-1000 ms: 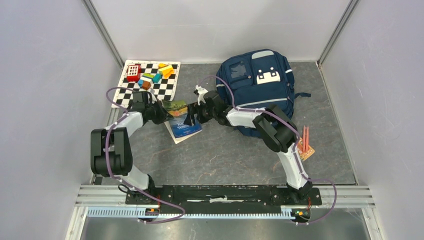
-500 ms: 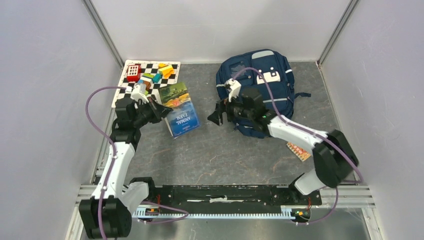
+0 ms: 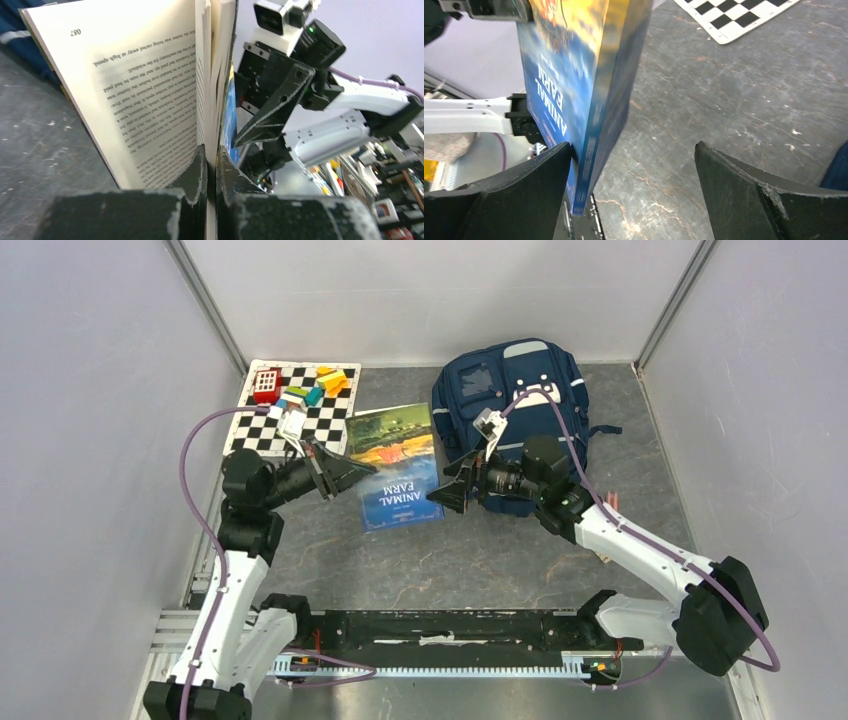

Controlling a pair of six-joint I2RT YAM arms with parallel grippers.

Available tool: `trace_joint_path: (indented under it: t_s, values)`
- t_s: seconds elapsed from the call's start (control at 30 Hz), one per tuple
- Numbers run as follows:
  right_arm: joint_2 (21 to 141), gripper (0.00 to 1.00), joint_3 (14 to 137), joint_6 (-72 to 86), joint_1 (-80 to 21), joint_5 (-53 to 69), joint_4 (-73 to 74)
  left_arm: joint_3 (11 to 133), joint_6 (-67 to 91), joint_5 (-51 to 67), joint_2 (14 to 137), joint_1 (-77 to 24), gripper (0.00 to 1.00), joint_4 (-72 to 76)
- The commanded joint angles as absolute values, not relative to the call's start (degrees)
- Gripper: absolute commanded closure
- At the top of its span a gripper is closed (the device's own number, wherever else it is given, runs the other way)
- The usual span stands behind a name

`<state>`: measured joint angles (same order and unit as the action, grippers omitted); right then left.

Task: Pack the student bag
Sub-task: Pick up the book from the center of the board.

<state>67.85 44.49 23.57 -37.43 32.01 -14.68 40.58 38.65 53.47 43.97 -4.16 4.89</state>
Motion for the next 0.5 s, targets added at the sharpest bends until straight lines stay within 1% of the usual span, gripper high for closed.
trace_joint_path:
  t_s: [0.0,0.1,0.23,0.33,0.47]
  values:
    - [66.8,0.02,44.6,30.2,-37.3,37.2,-23.3,43.3,43.3,59.0,43.6,-6.6,0.98,11.1]
    - [66.7,0.02,43.3,36.5,-37.3,40.3,-31.6,43.6,43.2,59.2,43.9,-7.7,0.98,10.9]
    - [67.6,0.09,40.8,45.2,-37.5,42.9,-43.8,43.7,42.6,58.6,44.3,-9.2,0.98,10.9]
    - [68.2,0.15,40.8,45.9,-37.8,42.4,-43.9,44.0,42.6,57.8,44.8,-10.1,0.98,10.9]
    - [68.9,0.25,40.9,45.6,-38.7,41.7,-43.8,44.4,42.3,57.0,46.2,-11.7,0.98,11.2]
